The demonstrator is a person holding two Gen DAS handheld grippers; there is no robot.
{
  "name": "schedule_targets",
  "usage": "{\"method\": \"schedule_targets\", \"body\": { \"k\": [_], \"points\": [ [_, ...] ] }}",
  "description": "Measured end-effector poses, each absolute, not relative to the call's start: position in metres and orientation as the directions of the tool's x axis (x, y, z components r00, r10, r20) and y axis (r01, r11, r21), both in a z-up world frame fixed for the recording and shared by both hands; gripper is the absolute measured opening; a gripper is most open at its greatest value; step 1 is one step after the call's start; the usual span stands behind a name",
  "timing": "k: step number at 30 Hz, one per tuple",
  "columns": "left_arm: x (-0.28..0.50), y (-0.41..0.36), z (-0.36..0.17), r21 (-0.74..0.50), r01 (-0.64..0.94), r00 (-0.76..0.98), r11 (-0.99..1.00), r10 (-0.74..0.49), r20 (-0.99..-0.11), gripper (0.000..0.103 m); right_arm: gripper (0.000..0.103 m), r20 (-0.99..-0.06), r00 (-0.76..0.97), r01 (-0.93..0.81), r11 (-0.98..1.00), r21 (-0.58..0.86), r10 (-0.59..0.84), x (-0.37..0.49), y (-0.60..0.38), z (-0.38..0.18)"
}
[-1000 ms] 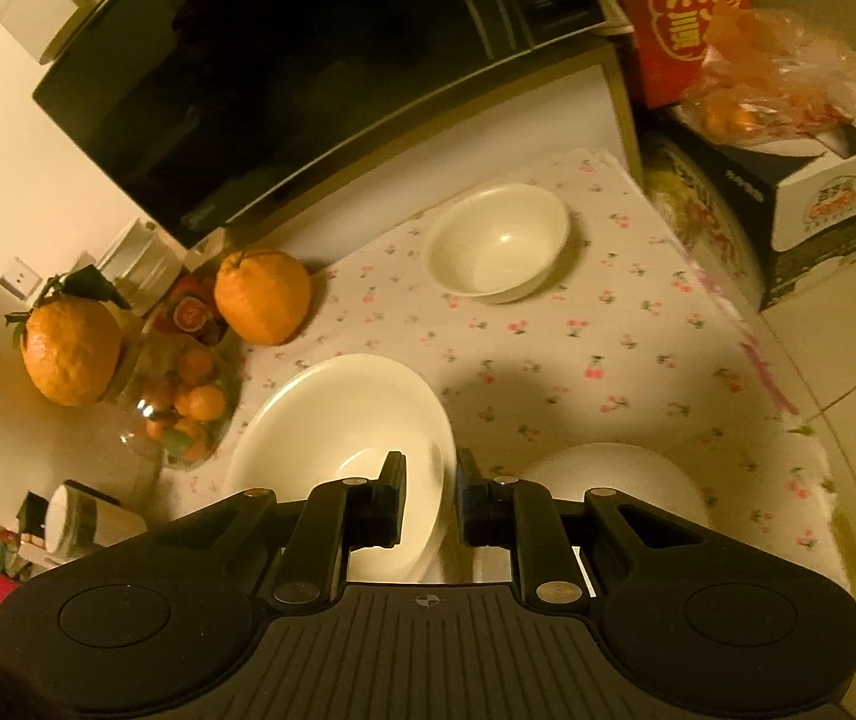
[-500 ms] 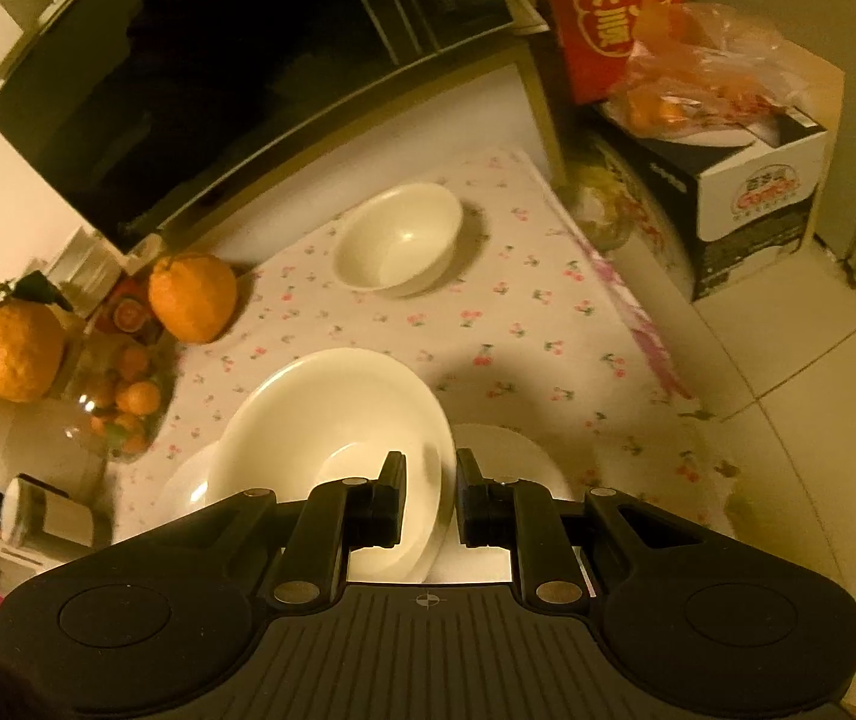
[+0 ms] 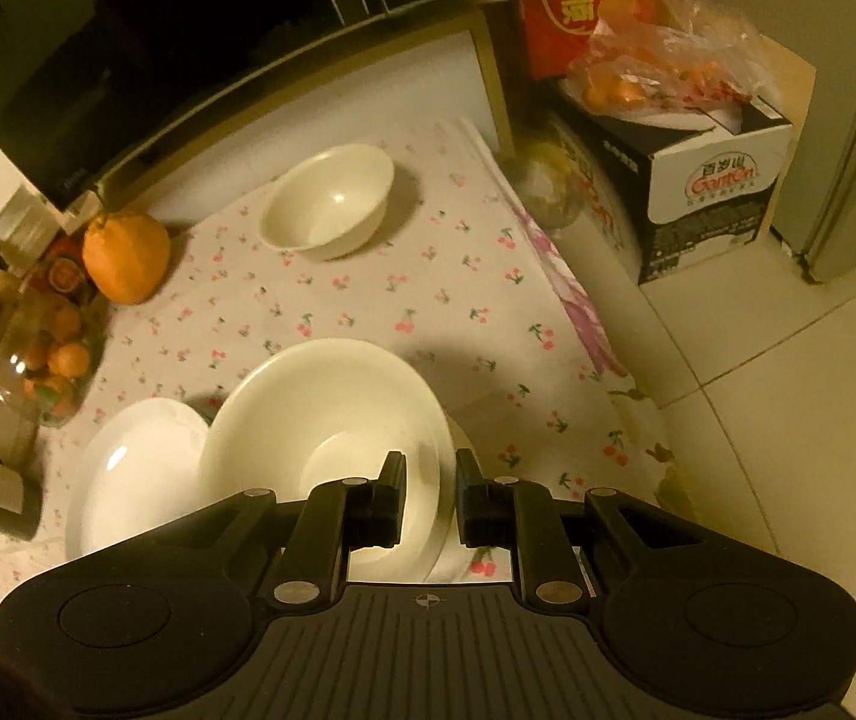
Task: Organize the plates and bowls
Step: 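Lower the held bowl into the first white bowl and open both grippers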
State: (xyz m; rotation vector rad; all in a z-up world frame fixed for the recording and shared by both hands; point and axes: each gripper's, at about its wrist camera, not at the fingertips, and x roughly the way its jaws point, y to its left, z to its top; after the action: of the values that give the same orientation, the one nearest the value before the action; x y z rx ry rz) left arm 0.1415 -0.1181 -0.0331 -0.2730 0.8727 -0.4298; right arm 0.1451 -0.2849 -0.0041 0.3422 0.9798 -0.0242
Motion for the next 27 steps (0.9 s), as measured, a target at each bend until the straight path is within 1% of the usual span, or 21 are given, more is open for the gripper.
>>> {"method": "schedule_targets", "body": {
  "k": [6,13,16,27],
  "points": [
    [0.14,-0.127,-0.034,-0.331,0.277,0.574,0.902,-0.432,-0.696,0.012,0.017,-0.833,0.543,0.166,0.958,0.235,0.11,0.148,-0.282,-0.01],
    [0.138,-0.13,-0.039,-0.288,0.285,0.576,0.914,-0.403,-0.711,0.013,0.018,-0.844,0.526,0.151,0.965,0.212,0.103,0.151,-0.278,-0.015],
    [0.138,-0.131,-0.041,-0.282,0.285,0.573,0.916,-0.399,-0.716,0.014,0.02,-0.846,0.524,0.141,0.97,0.197,0.096,0.151,-0.275,-0.016],
    [0.137,-0.132,-0.044,-0.274,0.289,0.565,0.917,-0.394,-0.725,0.015,0.02,-0.842,0.531,0.133,0.971,0.196,0.097,0.151,-0.275,-0.013]
  ]
}}
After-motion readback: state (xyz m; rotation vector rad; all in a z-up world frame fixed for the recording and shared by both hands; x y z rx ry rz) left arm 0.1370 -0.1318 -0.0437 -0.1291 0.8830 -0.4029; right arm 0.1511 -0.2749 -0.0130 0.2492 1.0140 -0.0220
